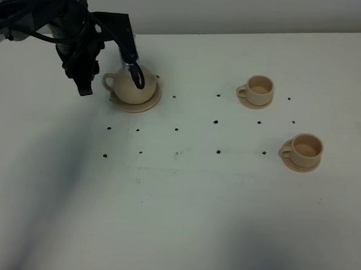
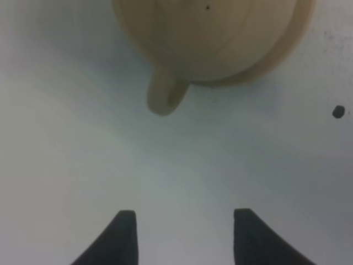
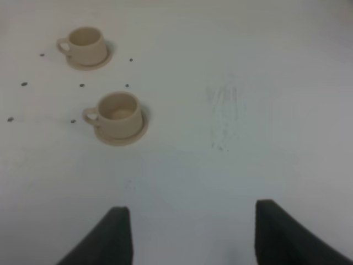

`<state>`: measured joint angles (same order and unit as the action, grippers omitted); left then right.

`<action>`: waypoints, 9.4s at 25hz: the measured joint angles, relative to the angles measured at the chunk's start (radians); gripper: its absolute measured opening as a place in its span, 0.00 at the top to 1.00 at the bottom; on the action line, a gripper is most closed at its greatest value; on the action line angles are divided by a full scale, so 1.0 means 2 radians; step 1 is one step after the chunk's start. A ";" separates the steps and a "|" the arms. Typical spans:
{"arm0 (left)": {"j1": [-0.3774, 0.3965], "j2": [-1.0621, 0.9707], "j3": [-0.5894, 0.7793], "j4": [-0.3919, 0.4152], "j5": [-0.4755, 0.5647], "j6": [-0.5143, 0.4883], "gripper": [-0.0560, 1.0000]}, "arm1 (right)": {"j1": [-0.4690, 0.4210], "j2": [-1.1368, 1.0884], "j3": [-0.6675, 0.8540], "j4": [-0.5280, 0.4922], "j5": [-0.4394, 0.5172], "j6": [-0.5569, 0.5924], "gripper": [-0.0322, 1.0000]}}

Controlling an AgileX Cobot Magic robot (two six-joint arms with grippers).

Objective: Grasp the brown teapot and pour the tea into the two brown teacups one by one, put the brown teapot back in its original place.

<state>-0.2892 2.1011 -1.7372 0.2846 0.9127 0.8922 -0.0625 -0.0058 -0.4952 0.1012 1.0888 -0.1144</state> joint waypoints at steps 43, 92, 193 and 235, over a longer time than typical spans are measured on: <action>0.011 0.079 -0.017 -0.082 -0.020 0.015 0.54 | 0.000 0.000 0.000 0.000 0.000 0.000 0.51; 0.011 0.078 -0.037 -0.124 0.023 -0.232 0.55 | 0.000 0.000 0.000 0.000 0.000 0.000 0.51; -0.211 0.037 -0.037 -0.135 -0.095 -0.035 0.82 | 0.000 0.000 0.000 0.000 0.000 0.000 0.51; -0.331 0.076 -0.037 0.191 -0.081 -0.182 0.82 | 0.000 0.000 0.000 0.000 0.000 0.000 0.51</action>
<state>-0.9514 2.2524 -1.8112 0.6667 0.7500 0.5283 -0.0625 -0.0058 -0.4952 0.1021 1.0888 -0.1144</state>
